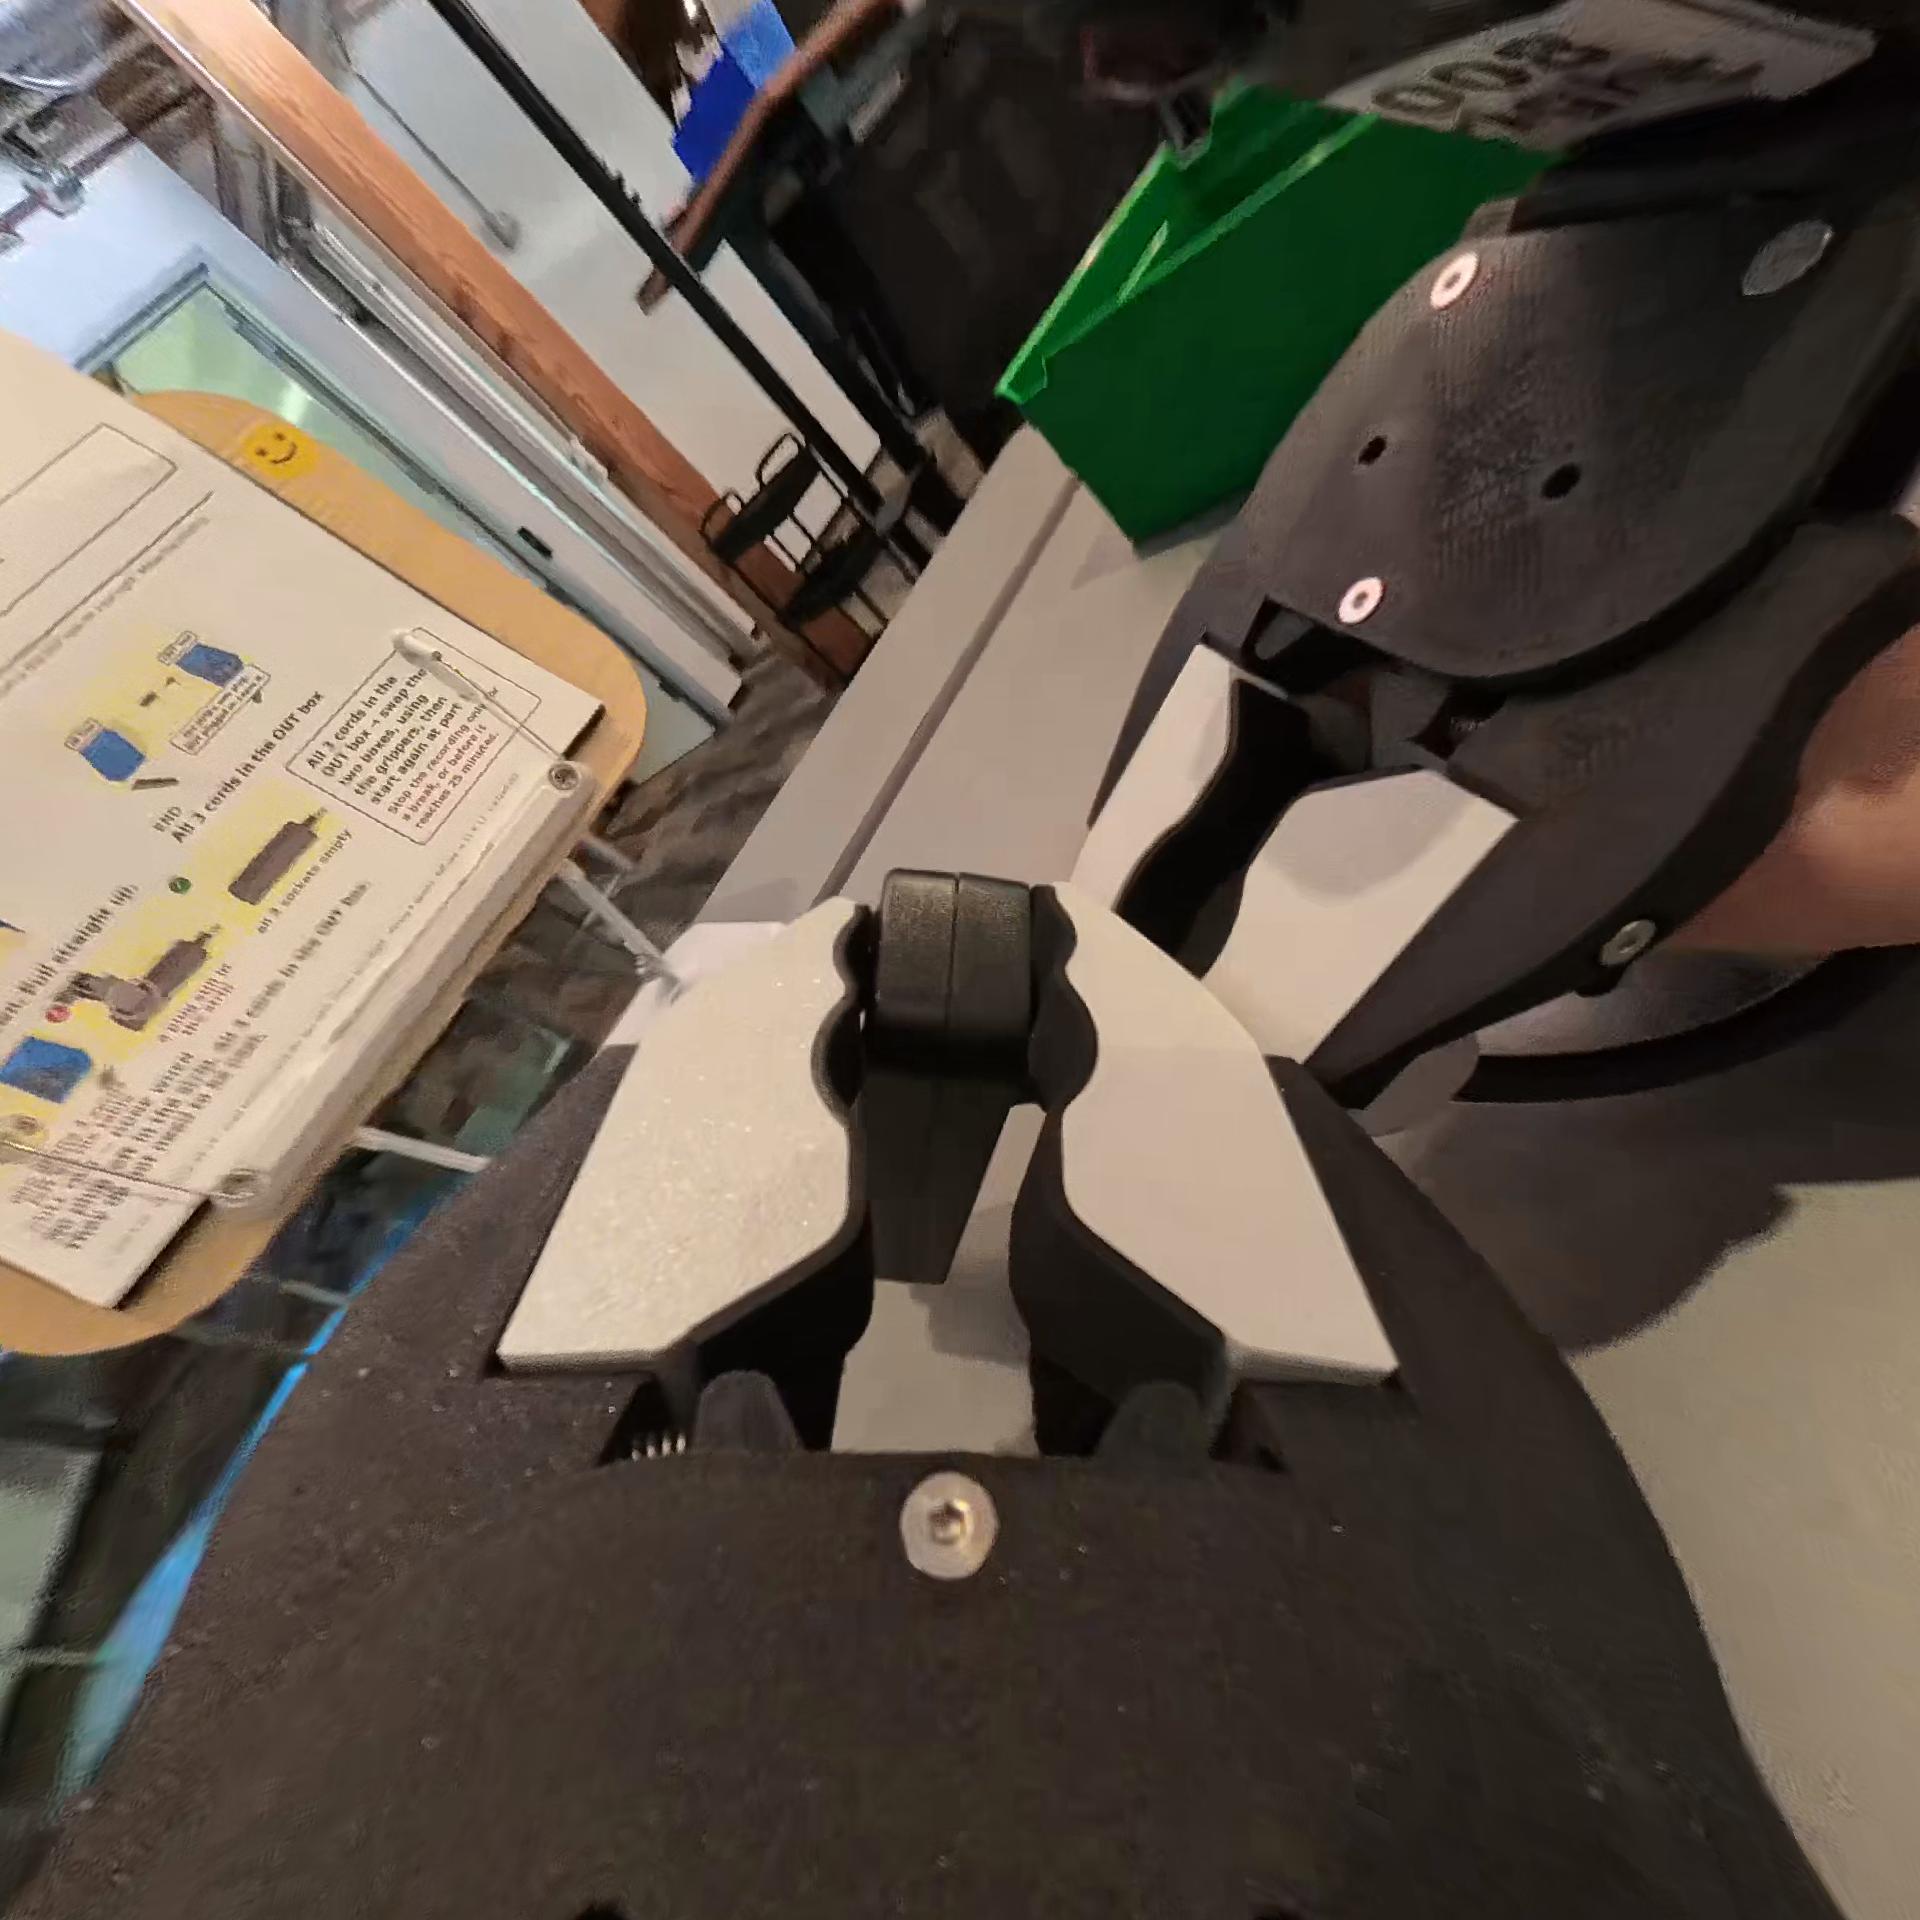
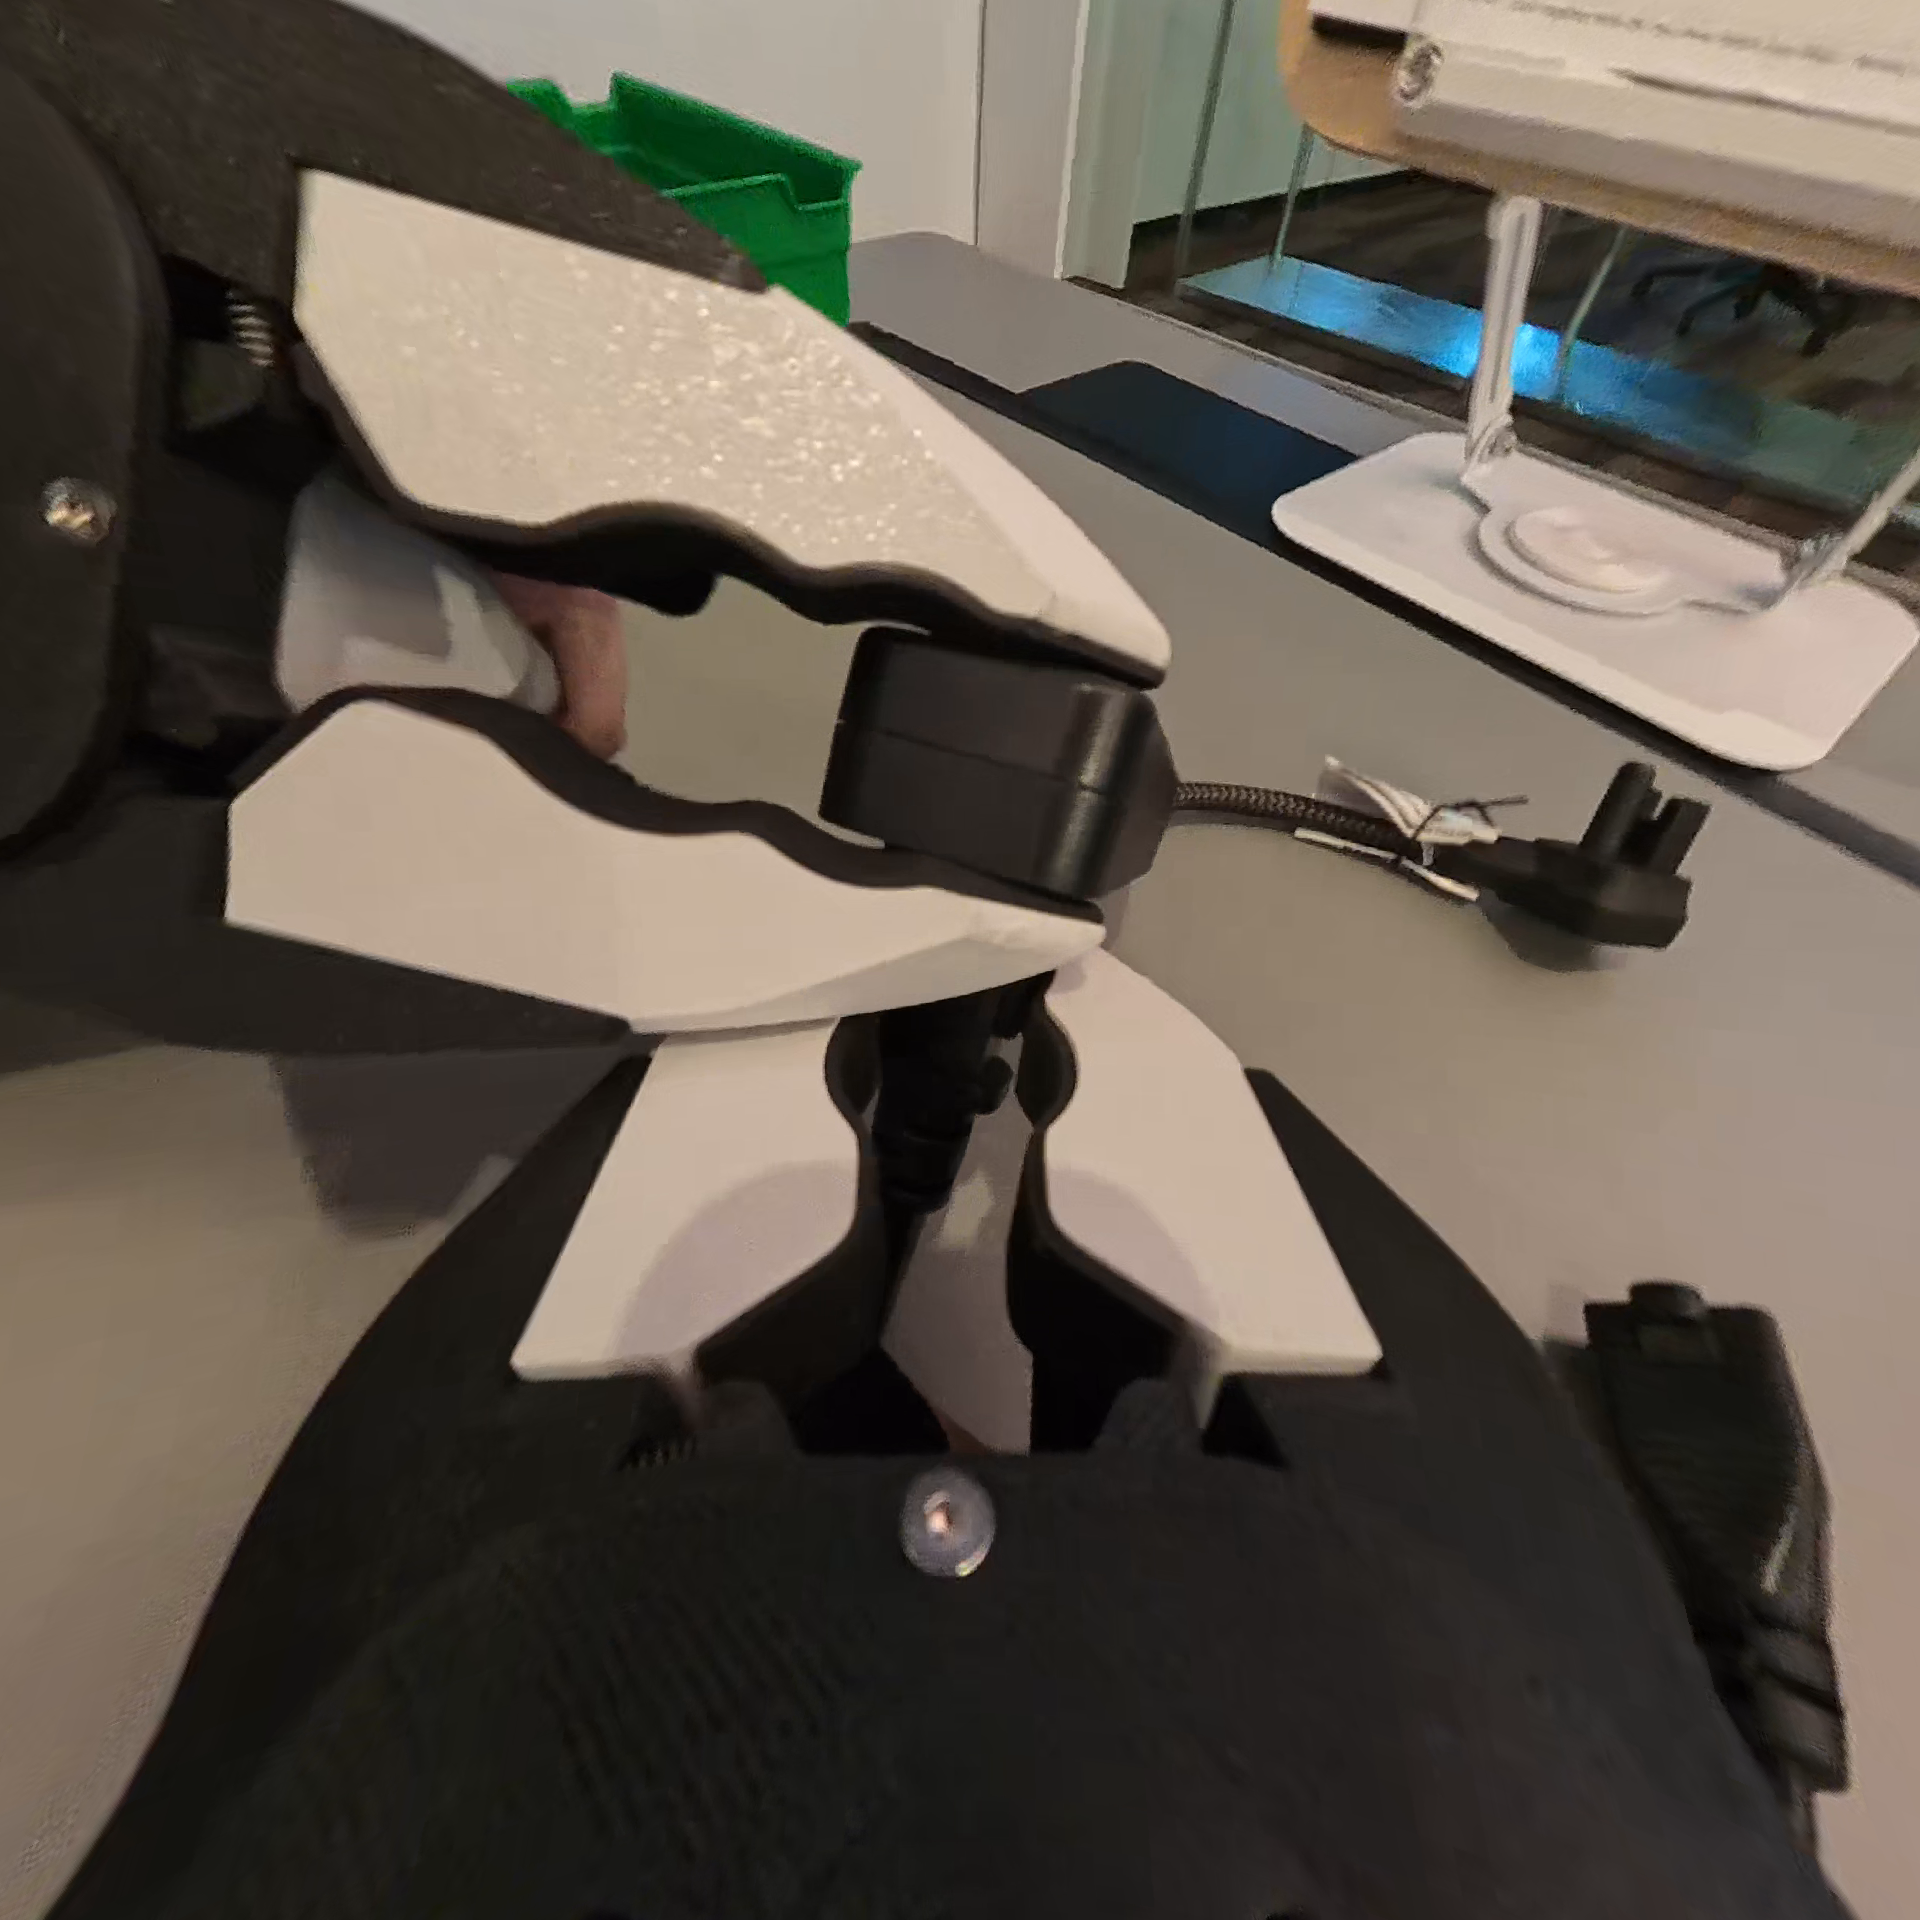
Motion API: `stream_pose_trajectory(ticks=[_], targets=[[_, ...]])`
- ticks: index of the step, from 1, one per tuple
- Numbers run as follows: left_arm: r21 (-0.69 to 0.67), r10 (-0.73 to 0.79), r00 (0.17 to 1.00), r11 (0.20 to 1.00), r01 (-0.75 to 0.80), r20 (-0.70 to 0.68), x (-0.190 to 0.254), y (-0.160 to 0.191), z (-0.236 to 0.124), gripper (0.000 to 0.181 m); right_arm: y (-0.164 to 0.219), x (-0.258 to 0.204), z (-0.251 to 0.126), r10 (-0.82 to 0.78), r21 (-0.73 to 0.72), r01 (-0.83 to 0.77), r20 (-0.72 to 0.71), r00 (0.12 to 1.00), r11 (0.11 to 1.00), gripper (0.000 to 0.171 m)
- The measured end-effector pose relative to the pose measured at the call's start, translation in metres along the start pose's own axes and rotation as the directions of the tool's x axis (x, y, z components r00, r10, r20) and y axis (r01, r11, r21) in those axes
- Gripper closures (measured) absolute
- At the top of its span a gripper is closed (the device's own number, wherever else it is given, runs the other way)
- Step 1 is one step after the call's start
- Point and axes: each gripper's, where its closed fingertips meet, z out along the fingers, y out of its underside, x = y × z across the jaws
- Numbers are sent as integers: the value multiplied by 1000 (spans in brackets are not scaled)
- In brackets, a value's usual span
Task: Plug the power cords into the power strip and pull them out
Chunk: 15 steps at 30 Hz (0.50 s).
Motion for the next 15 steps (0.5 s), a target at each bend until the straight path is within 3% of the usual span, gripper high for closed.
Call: stream_pose_trajectory(ticks=[3, 7, 13, 15], targets=[[53, -129, 991, 990, 130, -24, 1, 9, 3, 151, 8, 3, 5, -105, -53, 104, -2, 995, 993, 148], [75, -170, 985, 983, 169, 4, -1, 14, 3, 150, 10, 6, 10, -158, -80, 155, -31, 987, 985, 149], [64, -189, 981, 980, 191, -34, -1, 18, 2, 149, 10, 5, 13, -153, -74, 148, -62, 986, 986, 149], [52, -192, 981, 980, 193, -31, 1, 17, 3, 149, 11, 5, 14, -71, -65, 67, -59, 996, 996, 151]])
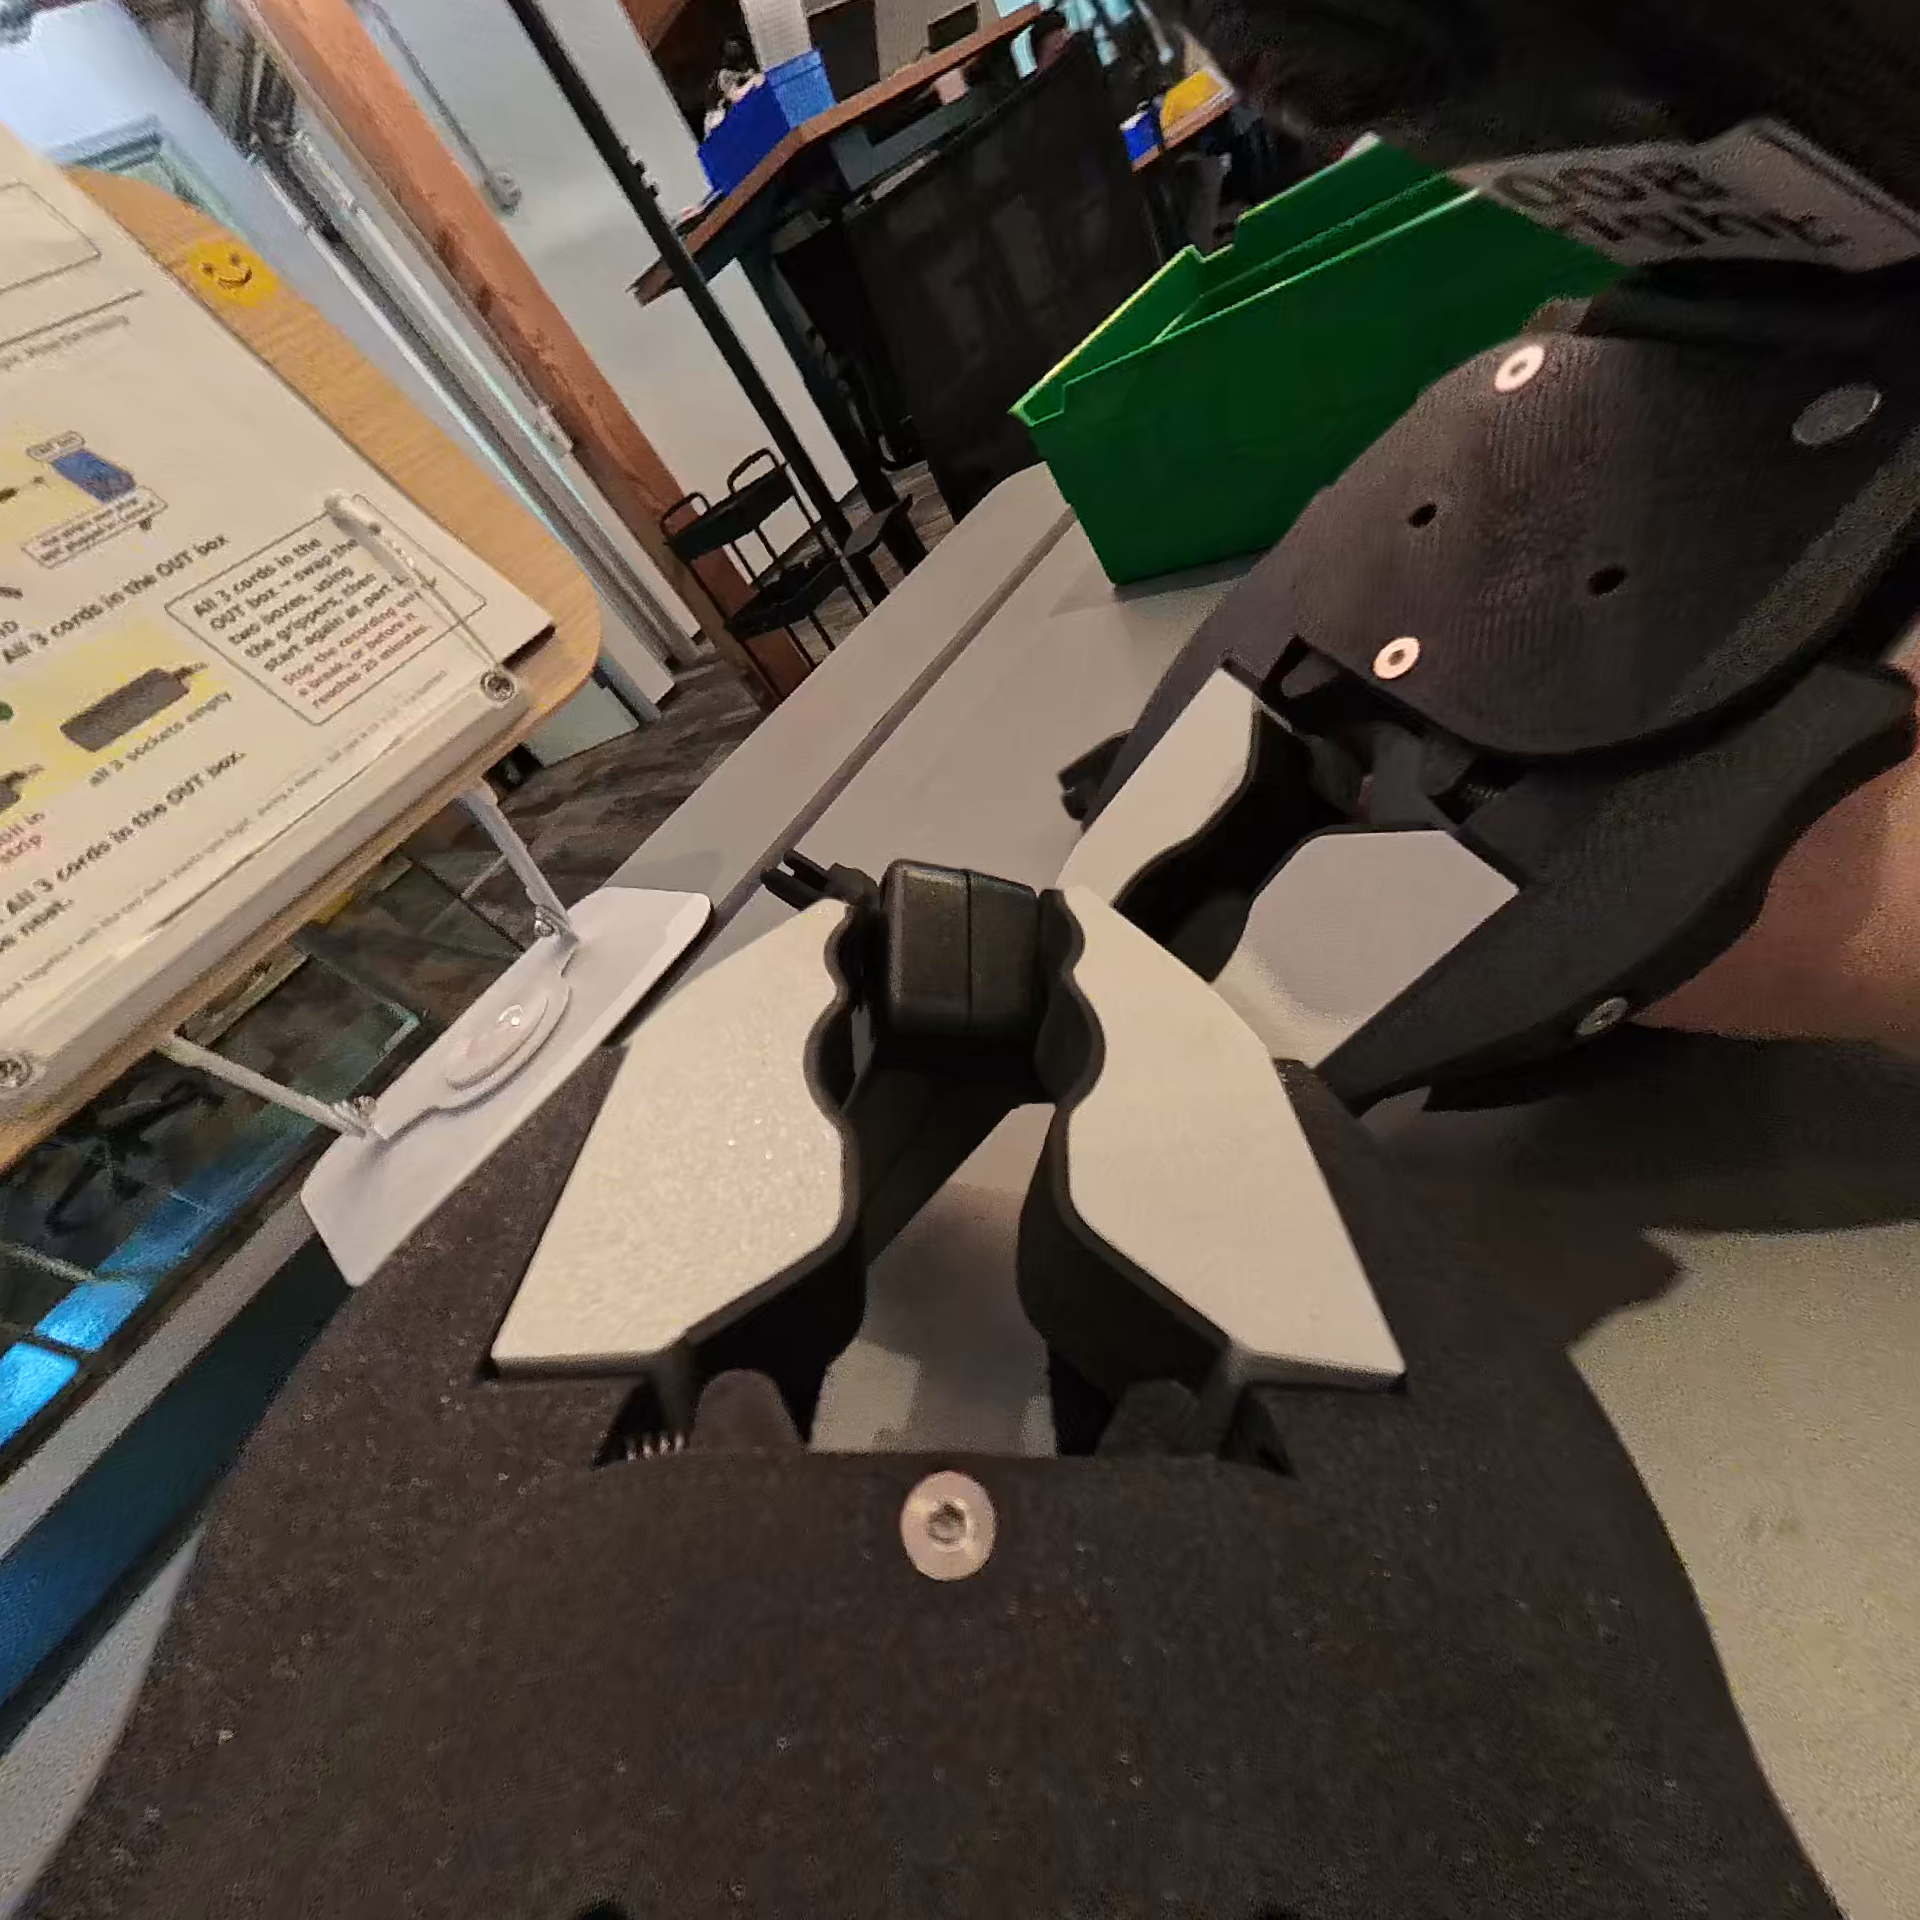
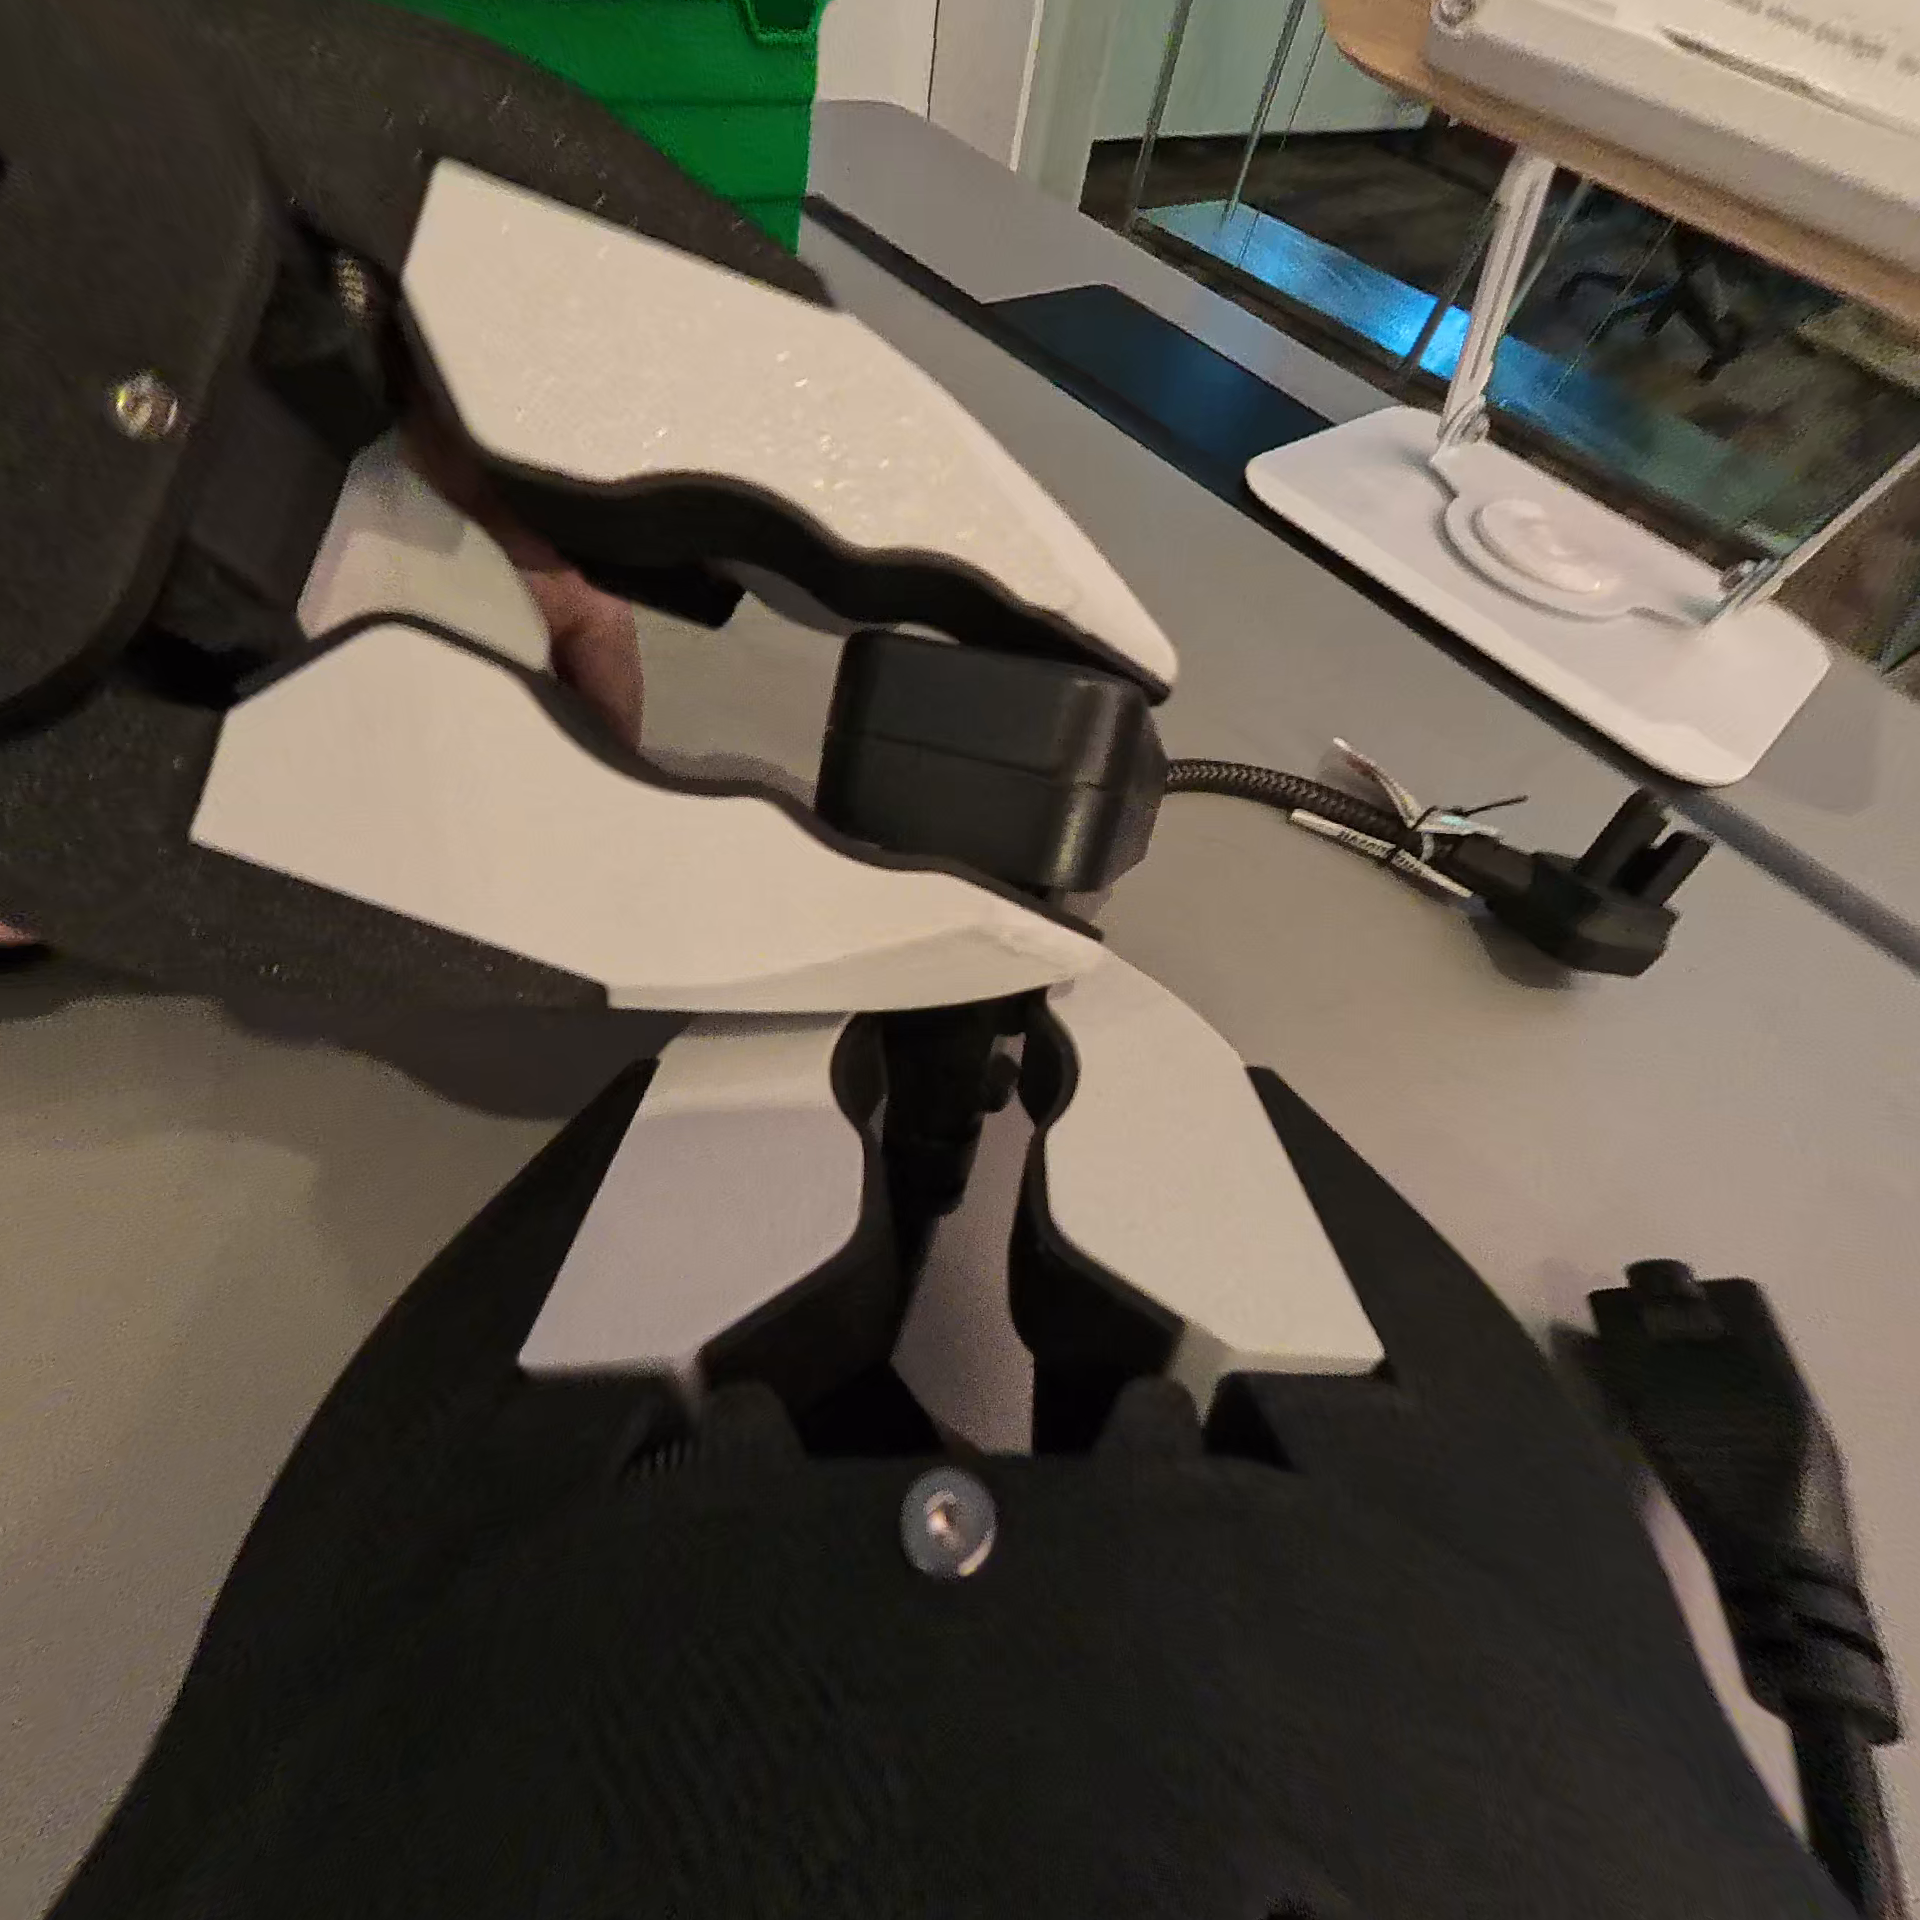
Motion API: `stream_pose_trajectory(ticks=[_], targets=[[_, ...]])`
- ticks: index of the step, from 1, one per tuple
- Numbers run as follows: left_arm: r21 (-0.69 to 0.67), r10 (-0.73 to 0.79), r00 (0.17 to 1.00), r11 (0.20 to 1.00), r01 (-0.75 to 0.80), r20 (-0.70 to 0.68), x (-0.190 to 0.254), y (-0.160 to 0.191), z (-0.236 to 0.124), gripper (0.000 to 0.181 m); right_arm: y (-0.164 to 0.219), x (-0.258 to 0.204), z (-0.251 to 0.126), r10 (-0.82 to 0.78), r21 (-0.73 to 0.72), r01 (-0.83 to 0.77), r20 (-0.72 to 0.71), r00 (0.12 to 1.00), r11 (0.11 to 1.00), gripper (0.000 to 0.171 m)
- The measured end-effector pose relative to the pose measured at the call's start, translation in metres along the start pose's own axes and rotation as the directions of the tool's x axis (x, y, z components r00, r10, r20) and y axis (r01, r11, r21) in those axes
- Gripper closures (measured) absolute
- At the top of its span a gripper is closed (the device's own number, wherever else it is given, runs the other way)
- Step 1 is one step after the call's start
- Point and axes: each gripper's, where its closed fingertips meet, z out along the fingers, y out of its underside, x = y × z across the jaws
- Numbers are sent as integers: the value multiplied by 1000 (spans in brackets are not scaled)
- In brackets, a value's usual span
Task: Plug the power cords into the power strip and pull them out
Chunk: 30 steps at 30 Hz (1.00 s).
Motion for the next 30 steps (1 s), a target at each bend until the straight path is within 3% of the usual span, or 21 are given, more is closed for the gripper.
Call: stream_pose_trajectory(ticks=[5, 11, 20, 24, 30], targets=[[-67, -44, 999, 997, 43, -23, 0, 1, 4, 147, 1, 5, -1, 91, -3, -91, 24, 996, 996, 151], [-103, -287, 949, 956, 274, -135, 2, 3, 7, 138, 1, 5, -1, 105, 1, -105, 51, 993, 994, 151], [-87, -248, 961, 967, 238, -123, 4, 3, 8, 140, 4, 5, 0, 87, -26, -86, 49, 995, 996, 150], [-12, -50, 996, 999, 49, -67, 5, 3, 8, 145, 8, 8, 0, 44, -52, -43, 18, 999, 998, 150], [-17, 29, 1000, 999, -29, -3, 2, 4, 6, 149, 7, 8, 1, 35, -53, -35, -3, 999, 998, 151]])
